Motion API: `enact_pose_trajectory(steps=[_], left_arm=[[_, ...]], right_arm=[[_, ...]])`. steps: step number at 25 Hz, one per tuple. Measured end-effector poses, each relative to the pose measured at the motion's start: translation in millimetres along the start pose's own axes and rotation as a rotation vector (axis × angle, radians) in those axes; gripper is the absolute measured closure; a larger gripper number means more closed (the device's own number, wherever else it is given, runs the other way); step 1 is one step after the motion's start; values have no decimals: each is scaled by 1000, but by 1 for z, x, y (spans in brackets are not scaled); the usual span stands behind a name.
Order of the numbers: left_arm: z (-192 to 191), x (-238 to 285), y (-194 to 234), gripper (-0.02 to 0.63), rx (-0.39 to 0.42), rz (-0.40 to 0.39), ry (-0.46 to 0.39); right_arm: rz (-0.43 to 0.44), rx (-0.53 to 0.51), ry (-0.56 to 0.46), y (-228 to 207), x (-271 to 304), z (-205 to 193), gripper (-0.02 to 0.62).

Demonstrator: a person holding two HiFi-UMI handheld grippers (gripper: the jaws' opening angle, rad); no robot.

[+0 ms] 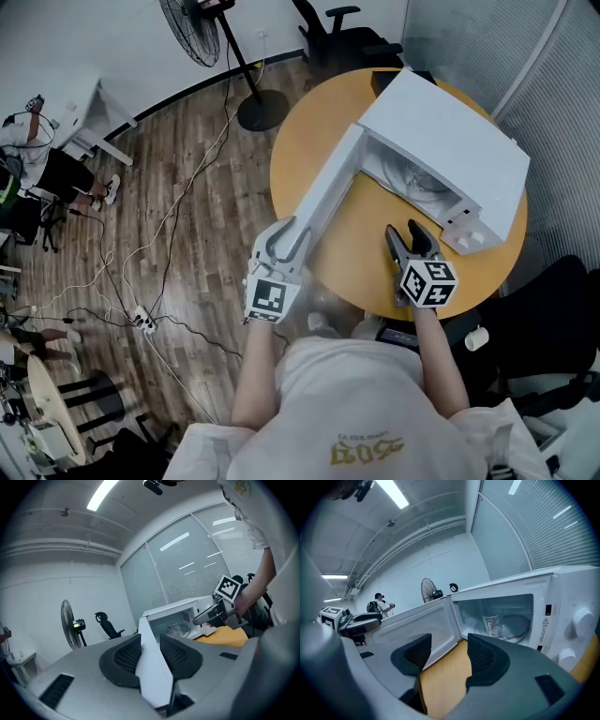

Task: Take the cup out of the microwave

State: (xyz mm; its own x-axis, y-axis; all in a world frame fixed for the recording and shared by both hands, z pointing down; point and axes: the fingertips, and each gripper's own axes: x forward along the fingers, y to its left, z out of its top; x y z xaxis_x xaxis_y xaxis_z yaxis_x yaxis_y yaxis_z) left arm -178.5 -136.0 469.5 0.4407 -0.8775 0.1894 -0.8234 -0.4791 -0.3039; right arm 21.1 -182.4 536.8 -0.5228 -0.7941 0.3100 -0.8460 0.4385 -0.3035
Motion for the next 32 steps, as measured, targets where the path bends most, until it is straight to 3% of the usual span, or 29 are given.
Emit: enact_pose_trajectory(steps=[12,23,32], left_arm=[[3,-1,6,459,-48,67,29],[10,3,3,456,-78,103,5],[7,0,10,456,-113,121,10]], right_arm=[[-21,11,36,-53,32,4,359],[-17,51,72,-96,74,-11,360],[-38,29,80,-109,105,-10,373]])
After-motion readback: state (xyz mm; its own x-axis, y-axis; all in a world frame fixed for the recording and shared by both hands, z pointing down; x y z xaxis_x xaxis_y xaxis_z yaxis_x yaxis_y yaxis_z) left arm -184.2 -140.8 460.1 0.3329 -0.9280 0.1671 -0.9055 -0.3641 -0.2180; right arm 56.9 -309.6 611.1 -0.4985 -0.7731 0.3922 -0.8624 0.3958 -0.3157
